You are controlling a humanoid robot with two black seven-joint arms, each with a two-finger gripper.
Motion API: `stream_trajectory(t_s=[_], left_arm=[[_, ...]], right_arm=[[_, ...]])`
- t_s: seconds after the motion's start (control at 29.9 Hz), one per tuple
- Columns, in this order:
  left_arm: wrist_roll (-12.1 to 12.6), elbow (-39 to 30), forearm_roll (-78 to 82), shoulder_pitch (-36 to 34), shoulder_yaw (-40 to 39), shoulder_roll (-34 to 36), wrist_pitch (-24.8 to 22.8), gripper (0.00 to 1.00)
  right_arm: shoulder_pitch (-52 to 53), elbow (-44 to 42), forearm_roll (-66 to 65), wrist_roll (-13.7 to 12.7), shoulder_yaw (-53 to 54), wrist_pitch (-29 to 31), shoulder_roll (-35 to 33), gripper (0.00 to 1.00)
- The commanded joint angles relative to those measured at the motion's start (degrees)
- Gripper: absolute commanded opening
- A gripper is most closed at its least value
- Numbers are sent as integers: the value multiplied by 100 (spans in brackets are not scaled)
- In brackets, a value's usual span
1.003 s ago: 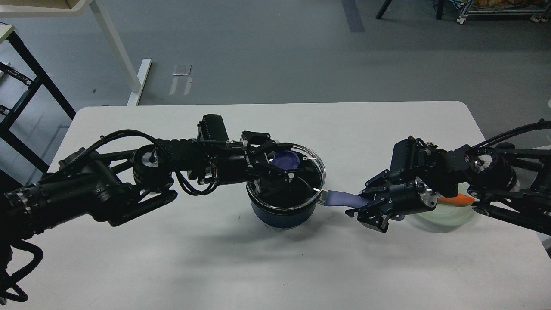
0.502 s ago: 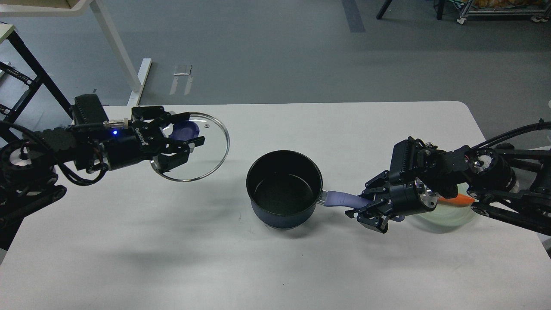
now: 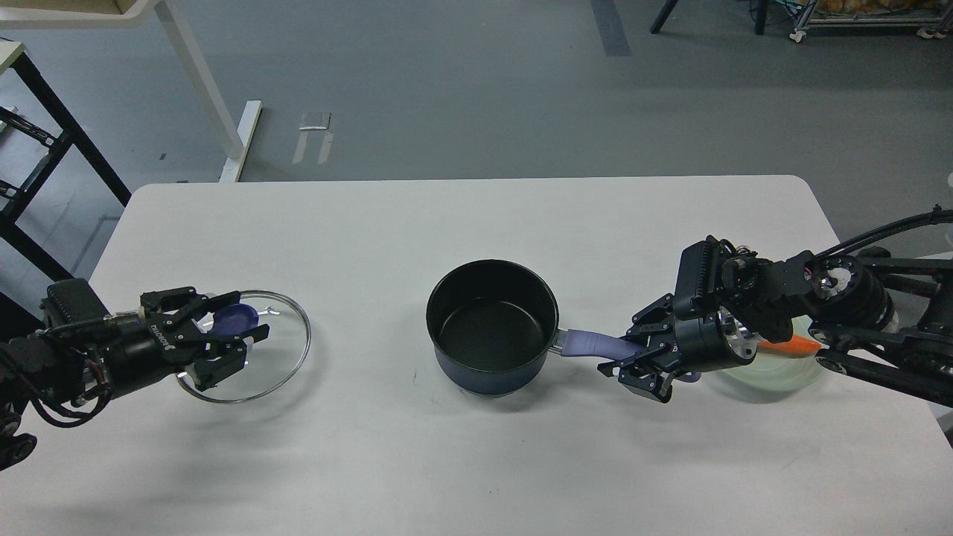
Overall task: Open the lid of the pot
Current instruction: 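Lift the glass lid off the pot with the left gripper, moving it aside, then lower the glass lid onto the table and open the left gripper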
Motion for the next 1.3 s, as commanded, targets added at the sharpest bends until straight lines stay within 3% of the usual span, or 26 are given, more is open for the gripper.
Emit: stream_trajectory(t_s=[0.0,0.27,0.54,0.74,0.9,1.07,1.1,1.27], left_arm=[[-2,335,-95,69,6,-260,-2,42],[-2,678,-113,78,6,-516,-2,46],[-2,792,-104,131,15,-577,-2,81],[-2,784,-104,122,6,-569,-2,97],[-2,556,-445,70,-12,-489,-2,99],[-2,-331,-1613,-228,-64,-42,-2,99],[-2,-498,-1929,-412,-108,28,-146,99],[-2,-631,-4458,-1195,-389,143,-1858,99]], right_arm=[[0,0,1,0,0,-1,1,33],[0,0,1,0,0,-1,1,33],[0,0,1,0,0,-1,1,33],[0,0,1,0,0,8,1,33],[0,0,1,0,0,-1,1,33],[0,0,10,0,0,-1,-8,33],[0,0,10,0,0,-1,-8,33],[0,0,10,0,0,8,-8,34]])
